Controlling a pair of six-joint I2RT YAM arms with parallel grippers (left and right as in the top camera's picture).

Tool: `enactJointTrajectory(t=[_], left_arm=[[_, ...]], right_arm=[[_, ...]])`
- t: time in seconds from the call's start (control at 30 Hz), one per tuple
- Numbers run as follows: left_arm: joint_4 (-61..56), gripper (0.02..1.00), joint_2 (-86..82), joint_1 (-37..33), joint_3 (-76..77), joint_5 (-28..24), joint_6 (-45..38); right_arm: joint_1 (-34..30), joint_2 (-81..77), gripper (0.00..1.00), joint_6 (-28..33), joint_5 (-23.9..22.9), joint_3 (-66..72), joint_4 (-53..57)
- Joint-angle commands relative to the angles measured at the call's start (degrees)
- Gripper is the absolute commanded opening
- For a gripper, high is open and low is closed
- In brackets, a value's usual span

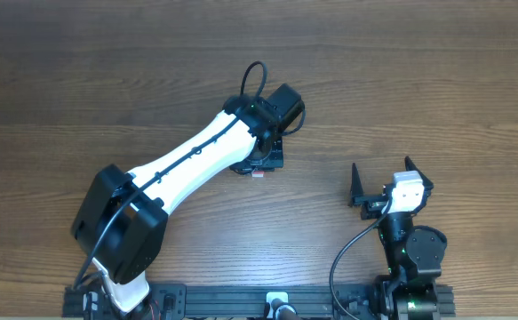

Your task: Stack Cubes

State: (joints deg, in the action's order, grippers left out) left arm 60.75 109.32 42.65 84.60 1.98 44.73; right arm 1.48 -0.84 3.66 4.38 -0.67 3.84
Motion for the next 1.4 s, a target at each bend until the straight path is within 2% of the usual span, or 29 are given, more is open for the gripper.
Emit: enactJointTrajectory(t=[0.03,0.63,0.7,1.03,1.17,1.23,1.27,1.3,1.4], left_arm=[[-0.17,0.04,1.55,-0.13,1.18,1.16,-0.81],[-0.7,0.053,2.99,-0.13,1.18,1.16,-0.81],[-0.68,0.119,2.99,-0.13,1.18,1.16,-0.81],[-0.52,0.623,2.99,-0.13,1.18,1.14,-0.83],[-0.55,0.779,2.99,-0.13,1.18,1.14,-0.83],[-0.55,0.877,2.97,-0.13,1.18,1.14,-0.85],[-0.55,0.969,2.93,-0.13,1.18,1.14,-0.85],[-0.55,1.0,2.78,-0.17,1.2,1.11,-0.85],[-0.61,0.998,1.6,-0.7,1.2,1.11,-1.09]], right_arm=[[-0.31,0.52,0.993,0.26,-0.15,0.35,0.2],[-0.31,0.52,0.991,0.26,-0.15,0.35,0.2],[-0.31,0.52,0.991,0.26,-0.15,0.35,0.2],[-0.31,0.52,0.993,0.26,-0.15,0.35,0.2],[-0.31,0.52,0.993,0.26,-0.15,0.35,0.2],[-0.31,0.52,0.991,0.26,-0.15,0.35,0.2],[-0.31,0.52,0.991,0.26,-0.15,0.35,0.2],[-0.31,0.52,0.991,0.26,-0.15,0.35,0.2],[-0.31,0.52,0.993,0.26,-0.15,0.35,0.2]])
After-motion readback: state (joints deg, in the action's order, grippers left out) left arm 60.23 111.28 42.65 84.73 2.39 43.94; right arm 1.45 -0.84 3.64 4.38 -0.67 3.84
